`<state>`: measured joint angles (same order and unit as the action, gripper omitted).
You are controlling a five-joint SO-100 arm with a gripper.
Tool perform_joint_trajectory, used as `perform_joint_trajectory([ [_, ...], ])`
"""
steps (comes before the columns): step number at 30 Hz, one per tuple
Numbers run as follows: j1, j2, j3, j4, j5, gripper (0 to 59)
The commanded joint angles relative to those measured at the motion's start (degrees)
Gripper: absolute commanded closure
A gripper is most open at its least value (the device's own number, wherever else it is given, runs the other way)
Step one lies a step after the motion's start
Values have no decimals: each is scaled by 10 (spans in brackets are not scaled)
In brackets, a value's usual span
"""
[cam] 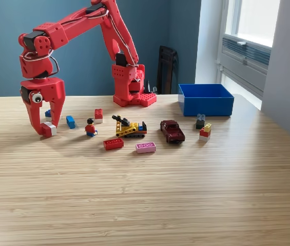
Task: Grasp a lego block and put it in the bin.
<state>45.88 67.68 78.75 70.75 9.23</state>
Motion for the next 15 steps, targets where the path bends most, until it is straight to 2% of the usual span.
perform_joint_trajectory([
  [1,-38,107,-83,34,4,586],
  [5,-98,220,-47,50,-3,586],
  [11,-253,358,6,123,2,586],
  [15,-403,416,38,174,31,586],
])
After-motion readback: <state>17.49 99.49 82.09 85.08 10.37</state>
